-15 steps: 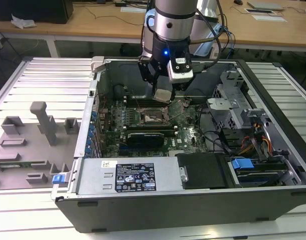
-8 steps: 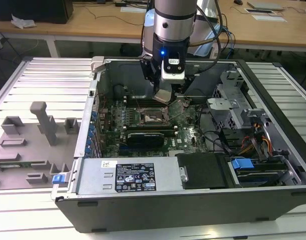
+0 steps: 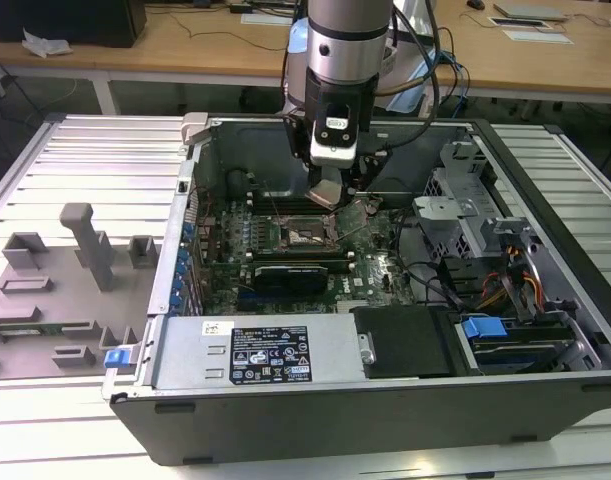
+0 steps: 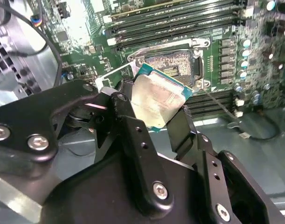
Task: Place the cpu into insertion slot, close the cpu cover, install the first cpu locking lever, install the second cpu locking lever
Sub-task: 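Place the cpu into insertion slot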
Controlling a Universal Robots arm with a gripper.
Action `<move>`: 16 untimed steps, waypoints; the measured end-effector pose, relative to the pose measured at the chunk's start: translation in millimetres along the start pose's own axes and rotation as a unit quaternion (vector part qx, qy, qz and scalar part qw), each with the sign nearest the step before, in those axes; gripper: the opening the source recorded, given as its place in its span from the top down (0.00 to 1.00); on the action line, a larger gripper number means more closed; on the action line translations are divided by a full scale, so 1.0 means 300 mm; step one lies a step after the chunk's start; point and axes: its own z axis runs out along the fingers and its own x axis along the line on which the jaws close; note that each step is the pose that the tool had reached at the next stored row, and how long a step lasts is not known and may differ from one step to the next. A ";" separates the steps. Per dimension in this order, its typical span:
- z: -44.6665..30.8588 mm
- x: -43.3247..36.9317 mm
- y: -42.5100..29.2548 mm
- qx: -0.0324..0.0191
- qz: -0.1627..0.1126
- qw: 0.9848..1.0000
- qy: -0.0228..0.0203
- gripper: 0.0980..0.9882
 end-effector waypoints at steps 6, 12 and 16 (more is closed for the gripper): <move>0.003 0.000 0.000 -0.001 0.076 0.997 -0.007 0.50; 0.008 0.000 -0.001 -0.003 0.134 0.991 -0.012 0.50; 0.014 0.000 -0.001 -0.003 0.175 0.984 -0.015 0.50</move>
